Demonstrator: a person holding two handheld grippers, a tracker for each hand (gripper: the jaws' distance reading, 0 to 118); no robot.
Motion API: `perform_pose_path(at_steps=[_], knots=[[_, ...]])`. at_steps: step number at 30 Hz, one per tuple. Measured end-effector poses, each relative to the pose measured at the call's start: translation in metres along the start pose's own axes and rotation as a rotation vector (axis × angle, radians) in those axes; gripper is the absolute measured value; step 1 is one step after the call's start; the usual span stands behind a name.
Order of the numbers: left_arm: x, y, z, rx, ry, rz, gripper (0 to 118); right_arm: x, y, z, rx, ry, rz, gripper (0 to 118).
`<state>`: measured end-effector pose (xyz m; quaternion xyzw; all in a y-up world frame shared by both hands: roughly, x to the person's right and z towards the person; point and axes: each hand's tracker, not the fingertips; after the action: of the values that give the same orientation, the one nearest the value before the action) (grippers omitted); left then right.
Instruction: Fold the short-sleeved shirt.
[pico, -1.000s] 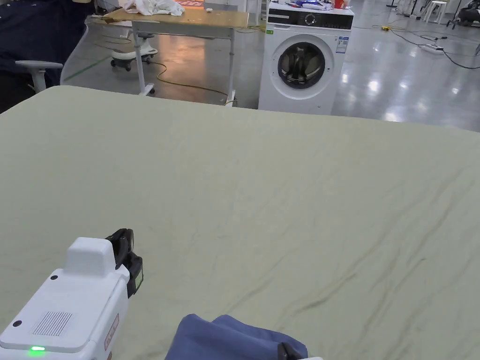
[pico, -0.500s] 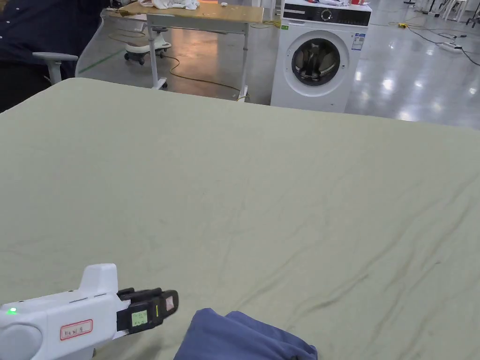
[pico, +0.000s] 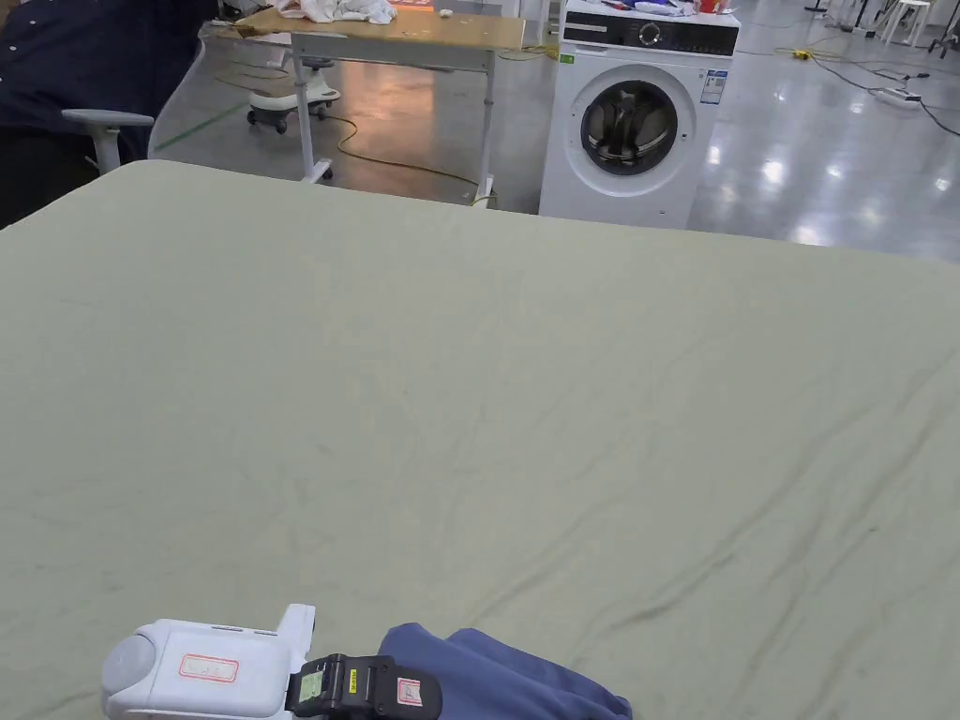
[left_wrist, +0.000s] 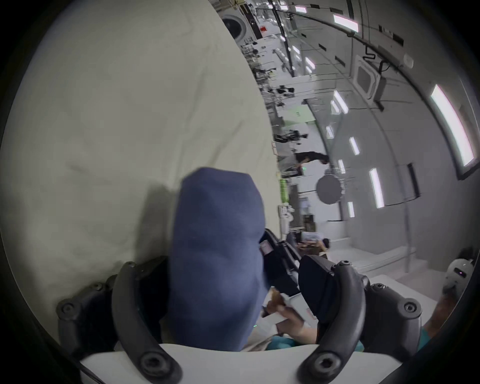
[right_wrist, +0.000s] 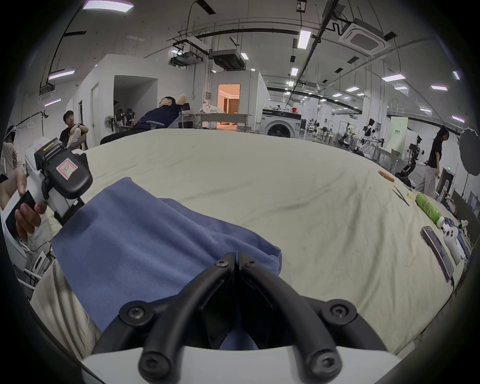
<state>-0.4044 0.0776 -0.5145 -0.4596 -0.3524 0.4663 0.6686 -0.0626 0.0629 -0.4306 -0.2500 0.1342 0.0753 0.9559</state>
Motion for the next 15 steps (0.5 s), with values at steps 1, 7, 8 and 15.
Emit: perform_pose_path(at_steps=[1,7,8,15], knots=[[-0.002,0.000,-0.005,0.006,0.011,0.006,80,0.000,0.000,0.000,-0.001,0.001,-0.002,1],[-0.016,0.000,-0.013,0.022,0.070,-0.014,24,0.001,0.001,0.000,-0.003,0.003,-0.005,1],[-0.012,-0.003,-0.012,0.027,0.072,-0.021,23,0.001,0.001,0.000,0.000,0.004,-0.003,1],[0.014,-0.012,0.000,0.077,0.067,-0.070,21,0.003,0.012,0.003,0.006,0.014,-0.012,1]])
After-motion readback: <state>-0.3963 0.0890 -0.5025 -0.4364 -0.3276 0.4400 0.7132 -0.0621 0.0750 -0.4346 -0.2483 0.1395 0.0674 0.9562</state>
